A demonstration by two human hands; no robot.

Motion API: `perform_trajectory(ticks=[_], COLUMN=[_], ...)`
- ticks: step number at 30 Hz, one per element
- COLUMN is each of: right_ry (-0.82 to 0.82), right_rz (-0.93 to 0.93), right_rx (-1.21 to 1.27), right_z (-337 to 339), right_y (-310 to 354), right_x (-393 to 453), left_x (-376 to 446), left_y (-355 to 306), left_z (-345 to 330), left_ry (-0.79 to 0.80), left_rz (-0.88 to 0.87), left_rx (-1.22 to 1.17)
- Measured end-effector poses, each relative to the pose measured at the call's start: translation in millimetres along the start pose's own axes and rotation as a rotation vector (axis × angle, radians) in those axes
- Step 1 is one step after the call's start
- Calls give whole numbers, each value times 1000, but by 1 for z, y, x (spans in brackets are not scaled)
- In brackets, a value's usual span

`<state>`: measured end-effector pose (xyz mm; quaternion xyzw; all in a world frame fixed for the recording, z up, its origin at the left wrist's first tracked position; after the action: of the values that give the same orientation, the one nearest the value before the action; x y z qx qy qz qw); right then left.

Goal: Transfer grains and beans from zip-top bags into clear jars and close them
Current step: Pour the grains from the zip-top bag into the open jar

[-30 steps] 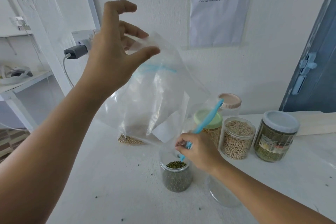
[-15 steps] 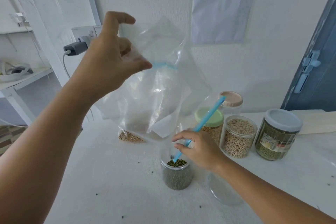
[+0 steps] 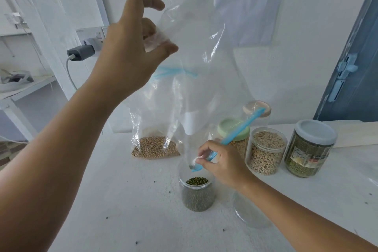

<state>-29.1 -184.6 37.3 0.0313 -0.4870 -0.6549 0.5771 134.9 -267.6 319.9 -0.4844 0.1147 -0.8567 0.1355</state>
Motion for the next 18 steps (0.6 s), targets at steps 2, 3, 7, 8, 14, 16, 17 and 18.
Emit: perform_trajectory(ticks=[2, 3, 7, 8, 14, 16, 17, 18], right_ry=[-42, -45, 24, 46, 48, 14, 8, 10], right_rz=[4, 10, 11, -4, -18, -39, -42, -37], right_rx=[-34, -39, -36, -42, -50, -37, -30, -26], right_z=[5, 5, -4, -7, -13, -9, -9, -9], right_y=[1, 2, 1, 0, 3, 2, 2, 3], right_x=[-1, -1, -1, 0, 2, 3, 3, 3], left_x=[0, 0, -1, -1, -3, -4, -3, -3], left_y=[0, 0, -5, -7, -14, -14, -14, -13], left_z=[-3, -4, -10, -11, -16, -16, -16, -15], left_ry=[-3, 0, 35, 47, 82, 76, 72, 69], left_rz=[1, -1, -9, -14, -37, -40, -41, -41], left_rx=[-20, -32, -37, -28, -12, -8, -10, -14])
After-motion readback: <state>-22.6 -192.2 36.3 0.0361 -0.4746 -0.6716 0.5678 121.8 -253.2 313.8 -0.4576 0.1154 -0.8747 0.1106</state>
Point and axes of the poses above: each hand's wrist, its own x-axis towards the middle knuckle, its own z-axis out of the back of the hand, y = z × x, the point moved 9 cm from there along x, towards the middle knuckle, and after that the axes turned 1 degree about -y, right-handed, at the moved point
